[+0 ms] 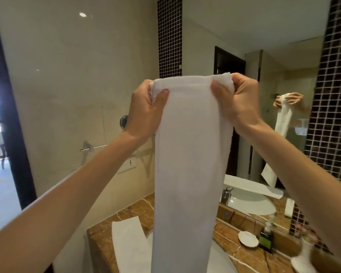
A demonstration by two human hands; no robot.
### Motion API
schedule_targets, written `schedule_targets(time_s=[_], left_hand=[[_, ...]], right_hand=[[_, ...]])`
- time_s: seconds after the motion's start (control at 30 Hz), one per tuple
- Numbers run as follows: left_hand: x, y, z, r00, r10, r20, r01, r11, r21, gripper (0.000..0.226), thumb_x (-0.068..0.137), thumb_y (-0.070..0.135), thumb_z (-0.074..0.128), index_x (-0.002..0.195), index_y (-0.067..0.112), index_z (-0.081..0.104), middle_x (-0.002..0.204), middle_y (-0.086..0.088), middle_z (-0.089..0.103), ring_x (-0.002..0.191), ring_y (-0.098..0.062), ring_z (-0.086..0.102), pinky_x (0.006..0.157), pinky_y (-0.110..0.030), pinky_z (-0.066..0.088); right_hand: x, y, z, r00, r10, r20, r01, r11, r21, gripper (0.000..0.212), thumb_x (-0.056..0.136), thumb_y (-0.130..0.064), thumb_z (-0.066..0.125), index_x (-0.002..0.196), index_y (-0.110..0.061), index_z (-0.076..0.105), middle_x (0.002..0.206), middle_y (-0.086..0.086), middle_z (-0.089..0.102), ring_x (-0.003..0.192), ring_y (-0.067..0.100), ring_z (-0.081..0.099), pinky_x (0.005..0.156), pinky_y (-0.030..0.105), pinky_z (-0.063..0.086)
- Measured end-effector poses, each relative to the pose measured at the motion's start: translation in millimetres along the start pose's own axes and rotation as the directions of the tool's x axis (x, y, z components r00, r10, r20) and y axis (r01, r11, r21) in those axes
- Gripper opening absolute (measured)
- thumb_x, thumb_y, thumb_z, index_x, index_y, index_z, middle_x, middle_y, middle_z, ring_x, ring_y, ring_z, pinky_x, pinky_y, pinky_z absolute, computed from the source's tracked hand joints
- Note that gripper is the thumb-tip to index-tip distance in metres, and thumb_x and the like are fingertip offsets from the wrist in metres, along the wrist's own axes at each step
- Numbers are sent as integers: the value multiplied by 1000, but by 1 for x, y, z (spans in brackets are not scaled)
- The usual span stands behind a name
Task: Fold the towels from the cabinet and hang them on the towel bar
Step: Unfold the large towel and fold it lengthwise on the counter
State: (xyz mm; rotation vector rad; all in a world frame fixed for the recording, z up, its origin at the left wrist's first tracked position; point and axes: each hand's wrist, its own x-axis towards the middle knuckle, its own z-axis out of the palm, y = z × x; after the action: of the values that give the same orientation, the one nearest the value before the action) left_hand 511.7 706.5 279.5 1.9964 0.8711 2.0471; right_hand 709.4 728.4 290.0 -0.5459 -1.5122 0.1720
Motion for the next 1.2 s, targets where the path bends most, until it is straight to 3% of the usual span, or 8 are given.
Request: schedule_targets(time_s=[0.13,0.23,0.37,0.47,0.67,0.87,1.03,1.2], left_hand=[[-2,13,4,999,-35,-9,35,998,-46,17,84,27,58,94,13,55,92,-18,64,80,-24,61,69,-43,52],[-4,21,9,999,-42,-13,41,997,-68,17,82,29,59,92,16,58,97,-26,65,79,-28,61,67,-45,50],[-5,21,17,996,-87,-13,84,986,-145,16,82,25,60,94,15,60,102,-28,65,87,-41,64,76,-52,55],[-14,4,20,988,-154,3,153,975,-160,6,88,17,61,94,14,60,102,-28,65,87,-39,64,78,-57,54],[-56,-52,19,955,-295,18,295,956,-6,0,93,18,58,93,18,58,91,-9,67,76,-21,67,57,-30,56],[-91,-111,9,914,-404,42,399,912,96,3,94,23,55,96,25,55,95,-2,65,78,-11,69,55,-21,54],[-110,-157,-7,890,-456,-29,455,878,149,4,94,21,55,90,22,55,89,-2,63,77,-10,66,55,-18,52],[-125,-187,-25,866,-491,-92,498,839,219,8,94,19,56,87,22,55,85,0,62,66,4,62,53,-13,49]], right_hand=[[0,-10,-12,1000,22,-5,-21,999,34,21,89,-21,68,96,-2,63,94,18,68,85,32,67,74,48,57],[-1,-16,-20,999,41,-4,-41,997,58,22,89,-23,68,98,-3,63,95,13,68,84,26,69,74,39,59],[-1,-13,-26,998,59,5,-59,995,78,19,88,-23,69,96,-7,63,93,8,69,82,22,69,72,34,58],[-9,5,-21,987,158,31,-160,983,85,12,87,-24,69,93,-15,63,94,6,69,83,20,70,74,37,59],[-49,69,10,925,369,86,-375,925,59,7,86,-26,70,83,-23,65,87,3,70,82,23,69,75,45,60],[-87,131,47,852,490,183,-508,858,72,14,87,-23,70,92,-10,68,91,10,70,86,29,69,77,49,58],[-107,168,82,803,535,264,-574,814,96,21,88,-16,68,95,4,66,94,22,70,84,32,68,78,54,56],[-123,194,114,770,544,332,-605,788,114,8,88,-11,68,87,-3,68,85,15,70,74,21,65,71,47,57]])
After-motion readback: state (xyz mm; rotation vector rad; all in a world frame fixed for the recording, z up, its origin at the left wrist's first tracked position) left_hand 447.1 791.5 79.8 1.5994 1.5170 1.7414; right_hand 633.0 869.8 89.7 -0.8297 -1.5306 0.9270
